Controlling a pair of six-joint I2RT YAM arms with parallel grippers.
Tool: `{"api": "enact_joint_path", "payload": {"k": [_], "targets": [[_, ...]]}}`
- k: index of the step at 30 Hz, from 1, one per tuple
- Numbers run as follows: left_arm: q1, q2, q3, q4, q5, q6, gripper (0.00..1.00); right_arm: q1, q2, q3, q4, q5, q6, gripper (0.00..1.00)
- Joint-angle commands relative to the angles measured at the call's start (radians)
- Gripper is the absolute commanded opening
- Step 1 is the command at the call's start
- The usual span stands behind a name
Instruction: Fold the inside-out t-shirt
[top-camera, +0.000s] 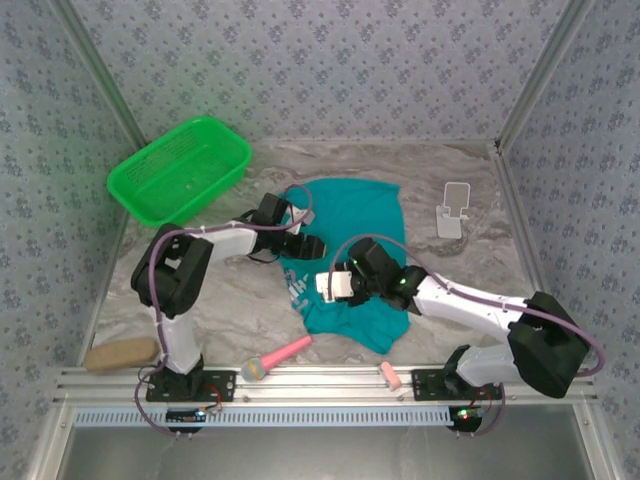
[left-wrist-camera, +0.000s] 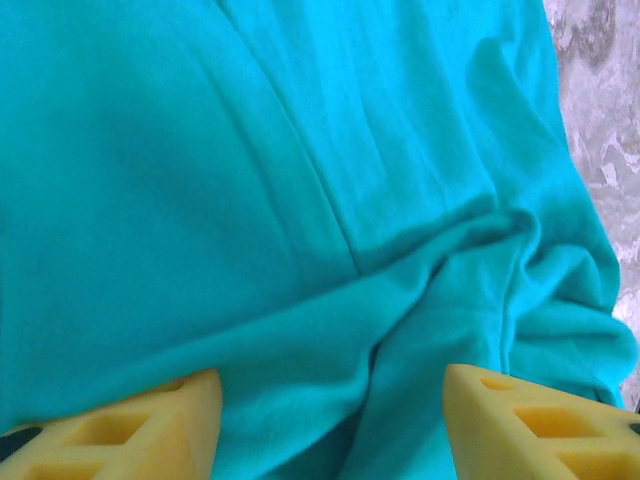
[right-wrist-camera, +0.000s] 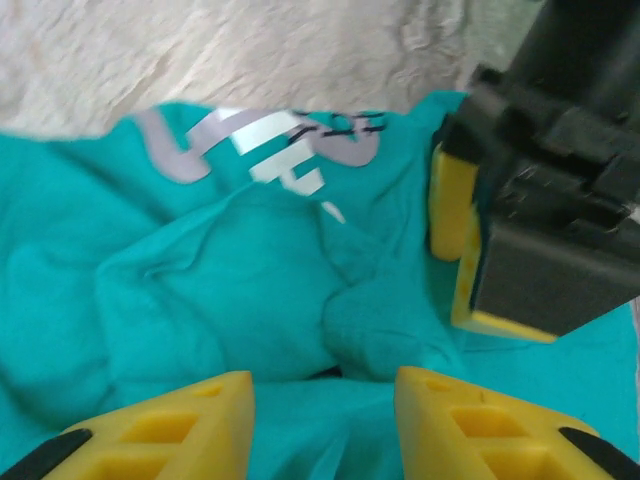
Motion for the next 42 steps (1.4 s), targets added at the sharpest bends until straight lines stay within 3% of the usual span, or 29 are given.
{"api": "enact_joint_path", "payload": {"k": [1, 5, 8, 9, 12, 15, 17, 22, 25, 27, 31, 38, 41, 42], "targets": [[-0.037, 0.036, 0.059, -0.009, 0.035, 0.009, 0.6, 0.01, 0.045, 0.0, 0.084, -0.043, 0.182, 0.43], [-0.06, 0.062, 0.082, -0.037, 0.047, 0.022, 0.51, -0.003, 0.113, -0.003, 0.111, 0.035, 0.328, 0.43], [-0.058, 0.06, 0.089, -0.054, 0.083, 0.01, 0.22, -0.007, 0.155, -0.001, 0.136, 0.201, 0.559, 0.4], [-0.055, 0.052, 0.087, -0.062, 0.088, 0.007, 0.16, -0.007, 0.163, 0.001, 0.133, 0.27, 0.642, 0.38], [-0.044, 0.011, 0.068, -0.064, 0.131, -0.011, 0.06, -0.008, 0.177, -0.011, 0.095, 0.421, 0.901, 0.3], [-0.031, -0.028, 0.048, -0.073, 0.175, -0.024, 0.0, -0.031, 0.163, -0.05, 0.12, 0.37, 0.986, 0.12], [-0.024, -0.041, 0.036, -0.072, 0.223, -0.024, 0.0, -0.077, 0.146, -0.069, 0.156, 0.222, 0.999, 0.0], [-0.003, -0.067, -0.011, 0.0, 0.274, -0.069, 0.06, -0.162, 0.146, -0.093, 0.203, -0.127, 1.014, 0.0], [-0.009, -0.096, -0.015, -0.037, 0.217, -0.025, 0.44, -0.181, 0.134, -0.109, 0.189, -0.164, 1.017, 0.0], [-0.023, -0.111, -0.016, -0.091, 0.144, 0.035, 0.49, -0.19, 0.121, -0.122, 0.191, -0.174, 1.015, 0.0], [-0.063, -0.091, -0.003, -0.18, -0.008, 0.129, 0.52, -0.214, 0.148, -0.139, 0.248, -0.254, 0.997, 0.0], [-0.122, -0.028, 0.028, -0.174, -0.054, 0.22, 0.56, -0.238, 0.179, -0.173, 0.402, -0.376, 0.991, 0.0], [-0.119, 0.017, 0.072, -0.209, -0.041, 0.221, 0.5, -0.251, 0.178, -0.162, 0.433, -0.457, 0.962, 0.0], [-0.12, 0.029, 0.087, -0.221, -0.026, 0.218, 0.44, -0.252, 0.179, -0.154, 0.437, -0.491, 0.942, 0.0]]}}
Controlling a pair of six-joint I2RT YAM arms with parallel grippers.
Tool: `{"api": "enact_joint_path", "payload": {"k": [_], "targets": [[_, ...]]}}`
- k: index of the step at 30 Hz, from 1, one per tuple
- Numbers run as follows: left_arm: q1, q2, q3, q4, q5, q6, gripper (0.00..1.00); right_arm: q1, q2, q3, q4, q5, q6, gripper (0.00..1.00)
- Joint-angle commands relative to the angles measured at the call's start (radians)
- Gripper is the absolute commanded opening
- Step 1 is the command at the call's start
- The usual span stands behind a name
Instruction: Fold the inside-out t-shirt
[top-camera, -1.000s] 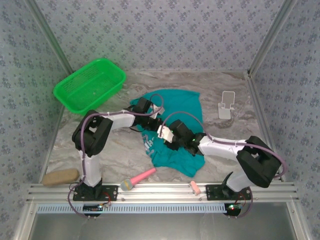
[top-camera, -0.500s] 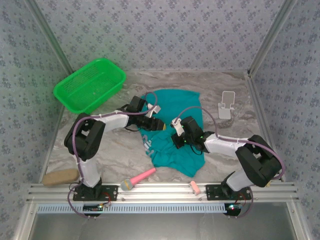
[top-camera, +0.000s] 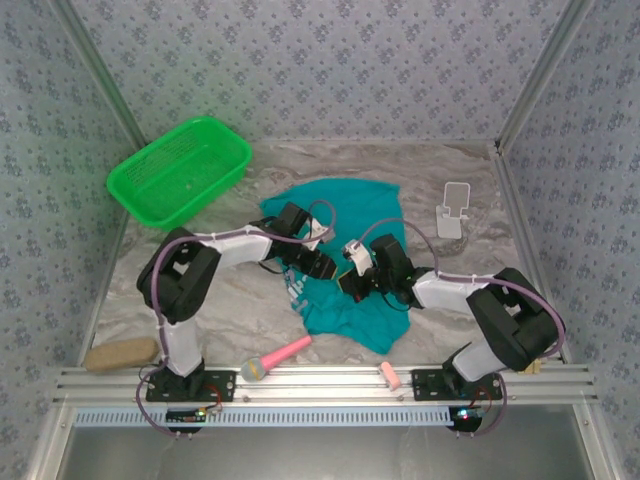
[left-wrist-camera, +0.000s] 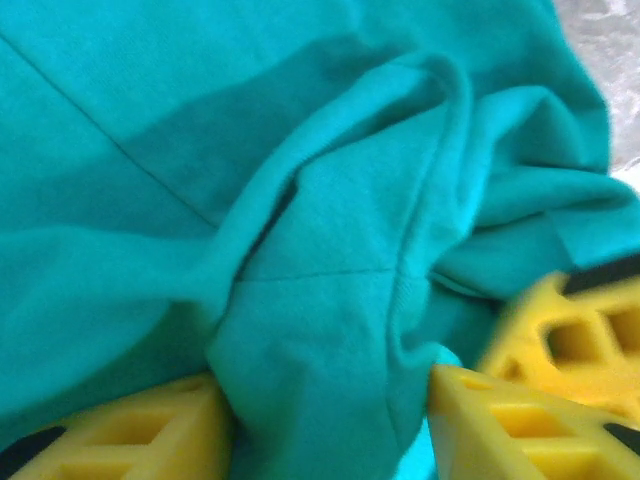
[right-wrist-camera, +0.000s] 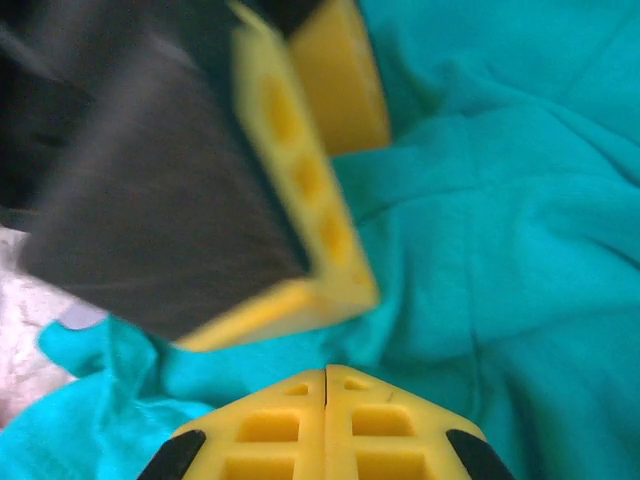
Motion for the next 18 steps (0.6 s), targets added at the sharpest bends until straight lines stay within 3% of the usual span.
{"api": "enact_joint_path", "payload": {"k": [1, 2, 5, 10, 15, 18], "targets": [[0.004, 0.037, 0.062, -0.056, 0.019, 0.03, 0.33, -0.01, 0.003, 0.02, 0.068, -0.156, -0.067, 0.0], [0.004, 0.032, 0.063, -0.057, 0.04, 0.021, 0.2, -0.009, 0.002, 0.028, 0.062, -0.178, -0.089, 0.0], [0.046, -0.019, 0.036, -0.052, 0.161, -0.019, 0.01, -0.011, -0.004, 0.035, 0.033, -0.124, -0.128, 0.0], [0.166, -0.152, -0.127, 0.118, 0.351, -0.223, 0.0, 0.013, 0.0, 0.041, -0.051, 0.23, -0.197, 0.0], [0.137, -0.169, -0.154, 0.141, 0.459, -0.264, 0.0, 0.064, 0.061, 0.041, 0.064, 0.372, -0.215, 0.16], [0.115, -0.148, -0.164, 0.191, 0.481, -0.34, 0.06, 0.148, -0.023, -0.012, 0.172, 0.448, -0.332, 0.22]]}}
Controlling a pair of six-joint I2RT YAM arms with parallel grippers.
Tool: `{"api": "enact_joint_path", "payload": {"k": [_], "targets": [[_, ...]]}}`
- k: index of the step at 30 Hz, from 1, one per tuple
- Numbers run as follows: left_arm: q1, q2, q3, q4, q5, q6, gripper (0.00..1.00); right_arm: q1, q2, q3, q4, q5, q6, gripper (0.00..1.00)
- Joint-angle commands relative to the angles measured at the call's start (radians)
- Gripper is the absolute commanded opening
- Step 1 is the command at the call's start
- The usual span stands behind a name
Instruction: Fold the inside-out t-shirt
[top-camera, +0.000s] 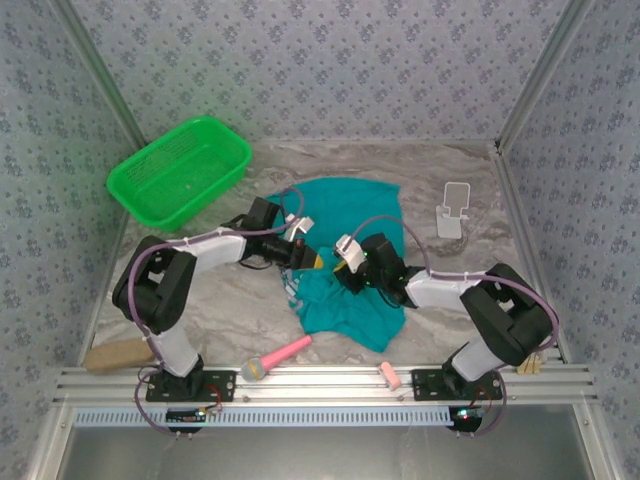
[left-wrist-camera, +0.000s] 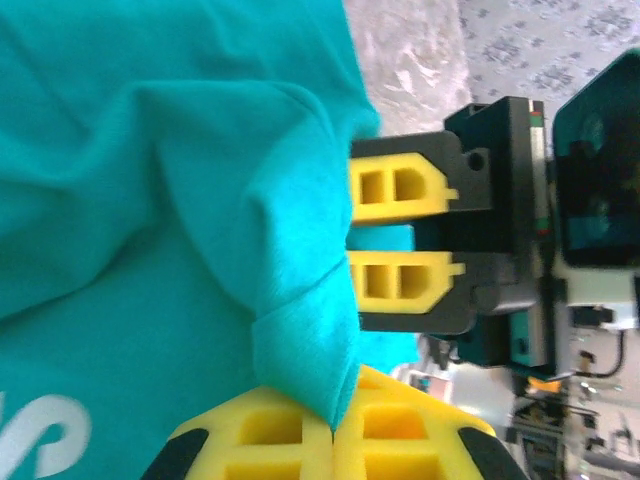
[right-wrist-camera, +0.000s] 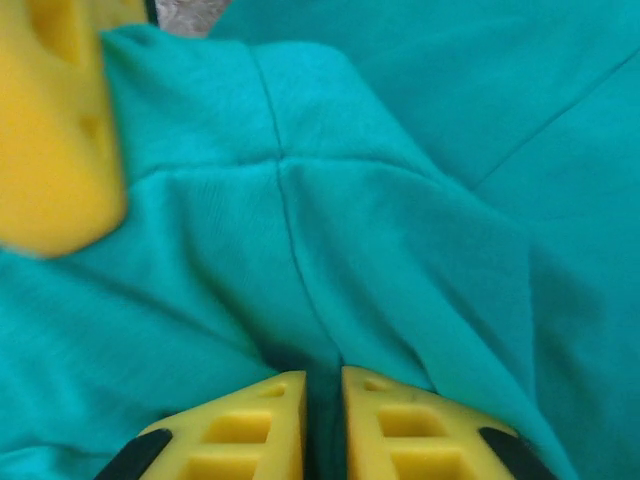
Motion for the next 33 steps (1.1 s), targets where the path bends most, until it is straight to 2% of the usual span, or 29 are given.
{"api": "enact_joint_path", "payload": {"k": [1, 3, 7, 11, 14, 17, 24, 28, 33], "targets": [[-0.02, -0.001, -0.023, 0.101, 0.09, -0.116, 0.07, 0.079, -0.089, -0.042, 0.103, 0.147, -0.162, 0.27], [-0.022, -0.016, -0.043, 0.151, 0.08, -0.173, 0.07, 0.111, -0.14, -0.052, 0.087, 0.158, -0.257, 0.31], [-0.025, -0.026, -0.021, 0.077, 0.044, -0.192, 0.07, 0.16, -0.23, -0.12, 0.131, 0.171, -0.422, 0.35], [-0.028, -0.029, -0.029, 0.07, 0.013, -0.241, 0.1, 0.2, -0.258, -0.149, 0.161, 0.194, -0.546, 0.4], [-0.027, -0.03, -0.025, 0.028, -0.028, -0.241, 0.1, 0.214, -0.257, -0.172, 0.187, 0.281, -0.609, 0.41], [-0.027, -0.032, -0.036, 0.036, -0.05, -0.281, 0.11, 0.204, -0.272, -0.188, 0.227, 0.257, -0.62, 0.44], [-0.039, -0.017, -0.011, -0.005, -0.069, -0.33, 0.14, 0.248, -0.184, -0.139, 0.283, 0.235, -0.706, 0.46], [-0.045, -0.033, -0.012, -0.014, -0.081, -0.339, 0.16, 0.255, -0.141, -0.123, 0.274, 0.207, -0.761, 0.43], [-0.044, -0.046, -0.015, -0.017, -0.095, -0.357, 0.16, 0.273, -0.085, -0.116, 0.281, 0.234, -0.83, 0.41]]}}
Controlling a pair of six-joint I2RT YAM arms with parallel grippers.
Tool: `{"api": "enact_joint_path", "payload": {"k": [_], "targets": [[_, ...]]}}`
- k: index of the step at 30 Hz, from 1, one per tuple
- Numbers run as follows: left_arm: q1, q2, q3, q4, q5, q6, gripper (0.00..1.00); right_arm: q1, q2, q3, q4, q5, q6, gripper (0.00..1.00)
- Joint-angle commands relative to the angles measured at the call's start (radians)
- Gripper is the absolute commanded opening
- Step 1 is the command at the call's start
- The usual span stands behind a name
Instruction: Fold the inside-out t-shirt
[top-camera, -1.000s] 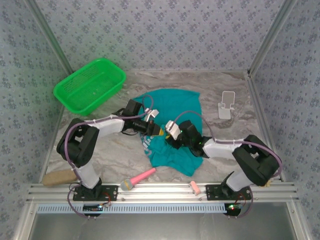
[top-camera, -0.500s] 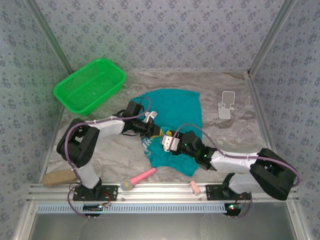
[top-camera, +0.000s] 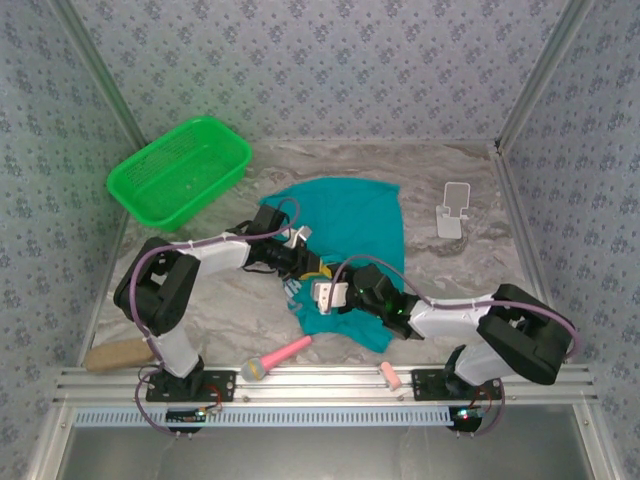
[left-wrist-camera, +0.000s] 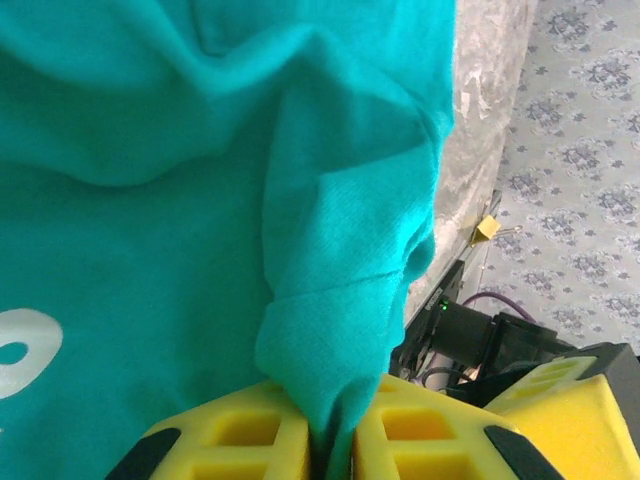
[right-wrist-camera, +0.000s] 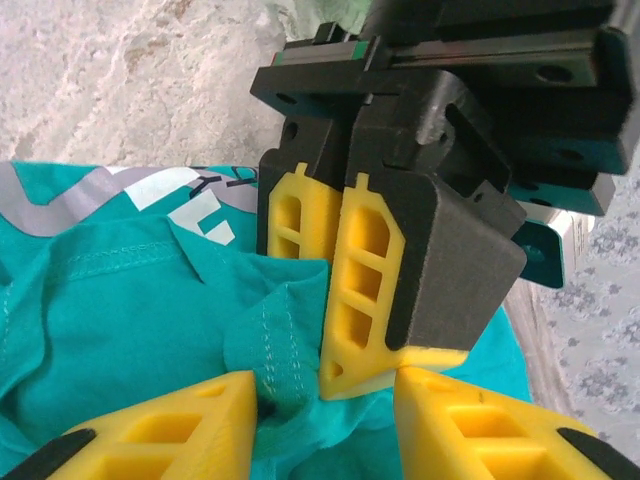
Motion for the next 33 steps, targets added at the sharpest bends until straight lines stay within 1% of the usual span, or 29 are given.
{"api": "enact_joint_path", "payload": {"k": [1, 4, 10, 13, 17, 21, 27, 28, 30, 31, 32, 33], "targets": [[-0.005, -0.045, 0.019, -0.011, 0.011, -0.025, 0.16, 0.026, 0.036, 0.028, 0.008, 0.002, -0.084, 0.41], [-0.004, -0.047, 0.02, -0.009, 0.013, -0.035, 0.16, 0.039, 0.065, 0.04, 0.007, 0.022, -0.116, 0.41], [-0.001, -0.037, 0.021, 0.026, 0.02, -0.054, 0.17, 0.058, 0.133, 0.055, 0.078, 0.065, -0.197, 0.41], [0.003, -0.036, 0.021, 0.042, 0.024, -0.067, 0.17, 0.063, 0.149, 0.061, 0.065, 0.045, -0.24, 0.41], [0.015, -0.039, 0.028, 0.044, 0.03, -0.066, 0.17, 0.07, 0.148, 0.073, 0.013, 0.006, -0.254, 0.42], [0.019, -0.036, 0.033, 0.044, 0.032, -0.067, 0.17, 0.068, 0.154, 0.078, 0.025, 0.006, -0.248, 0.42], [0.023, -0.021, 0.044, 0.053, 0.042, -0.076, 0.18, 0.059, 0.132, 0.088, -0.036, -0.075, -0.226, 0.42], [0.022, -0.021, 0.047, 0.052, 0.04, -0.072, 0.18, 0.055, 0.123, 0.092, -0.065, -0.101, -0.215, 0.43], [0.023, -0.012, 0.055, 0.038, 0.03, -0.063, 0.18, 0.022, 0.075, 0.12, -0.221, -0.231, -0.19, 0.44], [0.024, -0.009, 0.058, 0.037, 0.027, -0.063, 0.18, 0.012, 0.062, 0.134, -0.257, -0.254, -0.164, 0.43], [0.024, -0.006, 0.059, 0.038, 0.023, -0.062, 0.18, 0.007, 0.049, 0.132, -0.259, -0.26, -0.157, 0.43], [0.024, -0.004, 0.06, 0.041, 0.02, -0.063, 0.18, 0.009, 0.045, 0.12, -0.22, -0.223, -0.156, 0.43]]}}
